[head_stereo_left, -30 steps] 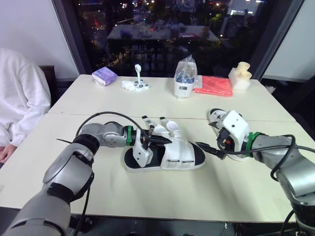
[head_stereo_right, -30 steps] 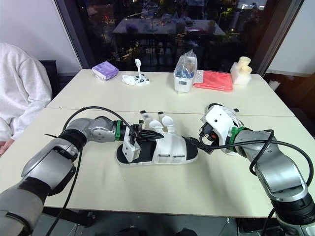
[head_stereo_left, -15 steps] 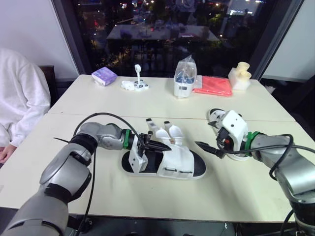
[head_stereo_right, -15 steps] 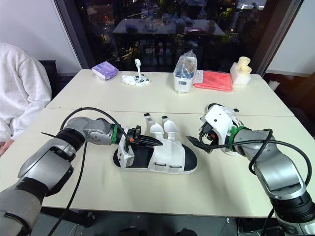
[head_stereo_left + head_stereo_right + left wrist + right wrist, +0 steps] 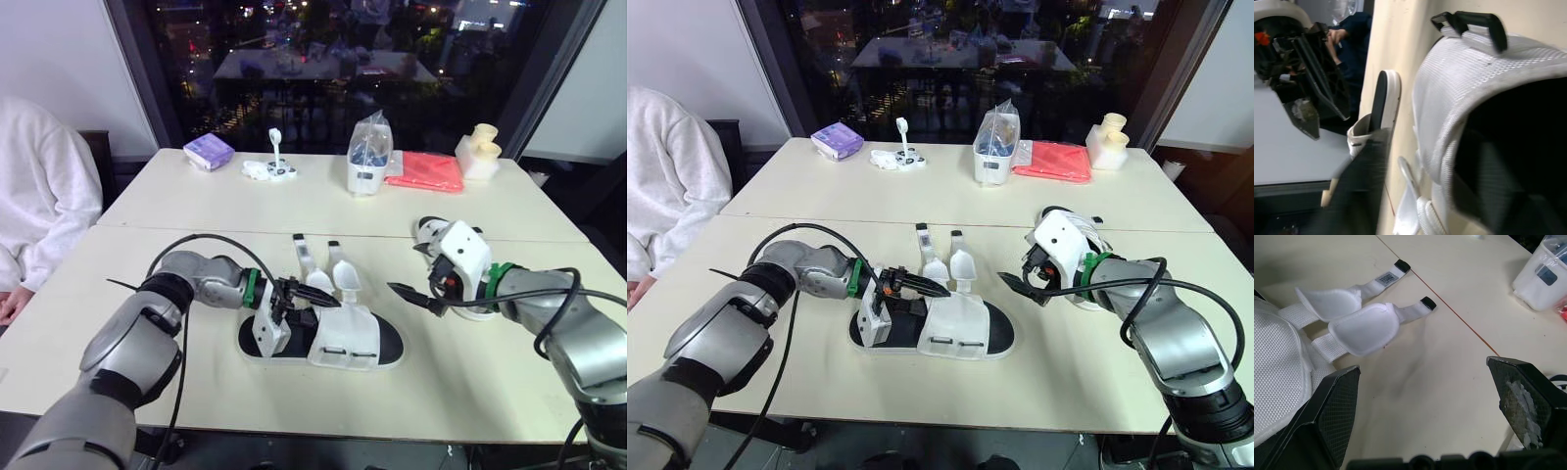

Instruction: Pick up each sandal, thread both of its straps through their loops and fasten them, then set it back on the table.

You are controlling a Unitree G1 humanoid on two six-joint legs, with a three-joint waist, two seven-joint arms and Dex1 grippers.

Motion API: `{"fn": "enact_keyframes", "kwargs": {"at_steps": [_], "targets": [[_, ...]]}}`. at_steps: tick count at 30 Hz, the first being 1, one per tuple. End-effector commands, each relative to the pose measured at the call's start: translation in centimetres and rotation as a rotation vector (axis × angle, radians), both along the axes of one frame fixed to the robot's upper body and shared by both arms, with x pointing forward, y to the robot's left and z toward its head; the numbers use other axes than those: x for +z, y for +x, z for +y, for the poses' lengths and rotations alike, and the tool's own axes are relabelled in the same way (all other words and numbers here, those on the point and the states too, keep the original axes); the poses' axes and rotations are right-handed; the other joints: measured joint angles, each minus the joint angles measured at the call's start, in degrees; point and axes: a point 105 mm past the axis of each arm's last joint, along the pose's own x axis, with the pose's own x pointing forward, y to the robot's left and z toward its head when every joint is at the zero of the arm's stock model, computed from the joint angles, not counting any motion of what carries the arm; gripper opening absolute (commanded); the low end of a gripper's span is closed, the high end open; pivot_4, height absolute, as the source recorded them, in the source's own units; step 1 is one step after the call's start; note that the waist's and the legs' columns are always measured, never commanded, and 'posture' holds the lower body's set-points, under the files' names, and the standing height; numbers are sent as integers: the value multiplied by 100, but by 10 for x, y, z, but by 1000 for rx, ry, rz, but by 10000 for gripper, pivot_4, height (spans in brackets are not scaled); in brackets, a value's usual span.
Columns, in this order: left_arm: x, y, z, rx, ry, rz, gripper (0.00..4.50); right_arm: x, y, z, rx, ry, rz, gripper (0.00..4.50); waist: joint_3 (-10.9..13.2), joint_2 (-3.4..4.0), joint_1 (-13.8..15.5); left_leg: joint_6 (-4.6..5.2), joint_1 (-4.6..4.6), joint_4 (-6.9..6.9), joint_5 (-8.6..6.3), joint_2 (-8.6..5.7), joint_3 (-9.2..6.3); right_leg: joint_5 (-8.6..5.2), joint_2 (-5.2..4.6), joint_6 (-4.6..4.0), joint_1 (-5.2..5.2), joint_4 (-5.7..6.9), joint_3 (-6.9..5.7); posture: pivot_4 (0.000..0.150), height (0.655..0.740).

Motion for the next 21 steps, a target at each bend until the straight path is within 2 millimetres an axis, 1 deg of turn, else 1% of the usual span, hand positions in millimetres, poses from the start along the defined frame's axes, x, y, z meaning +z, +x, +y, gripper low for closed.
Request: {"fn": "enact_keyframes", "kwargs": {"at_steps": [1, 4, 6, 8, 11, 15, 17, 19, 21], "targets": [[3, 1, 5, 0, 5, -20, 44674, 11, -1, 0, 7, -23, -51, 45000, 0, 0, -1, 0, 0, 0, 0, 0, 0, 0, 0, 0, 0, 0, 0, 1500, 7400], [4, 3, 15, 21, 23, -30, 44674, 11, -1, -1, 9, -28, -50, 45000, 0, 0, -17, 0, 2, 0, 0, 1, 0, 0, 0, 0, 0, 1, 0, 1500, 7400], [6, 5, 29, 42, 52, -49, 44674, 12, 0, -2, 10, -35, -49, 45000, 0, 0, -18, 0, 3, 0, 0, 3, 0, 0, 3, 0, 0, 3, 0, 1500, 7400], [12, 8, 43, 78, 58, -64, 44674, 11, 0, -2, 16, -40, -46, 45000, 0, 1, -21, 0, 3, 0, 0, 4, 0, 0, 4, 0, 0, 3, 0, 1500, 7400], [21, 12, 59, 130, 52, -76, 44674, 10, 1, -1, 21, -42, -44, 45000, -1, 1, -13, 0, 4, 0, 0, 4, 1, 0, 4, 0, 0, 4, 1, 1500, 7400], [38, 24, 72, 241, -36, -49, 44674, 4, 0, 0, 33, -46, -32, 45000, -1, 1, 10, 0, 3, 4, 0, 3, 0, 0, 3, 0, 4, 4, -1, 1500, 7400], [45, 36, 74, 342, -121, 0, 44674, -2, 1, -1, 39, -76, -35, 45000, -1, 0, 11, 1, 3, 6, -1, 2, 0, 0, 2, 0, 6, 2, -1, 1500, 7400], [53, 55, 74, 482, -226, 88, 44674, -6, 2, -2, 47, -88, -52, 45000, -1, 0, 12, 1, 4, 11, -1, 1, -1, 0, 1, 0, 11, 0, -7, 1500, 7400], [61, 74, 74, 601, -327, 242, 44674, -11, 2, -4, 56, -109, -58, 45000, -2, 0, 3, 3, 3, 17, -1, 0, -2, 0, 1, 1, 16, -1, -12, 1500, 7400]]}}
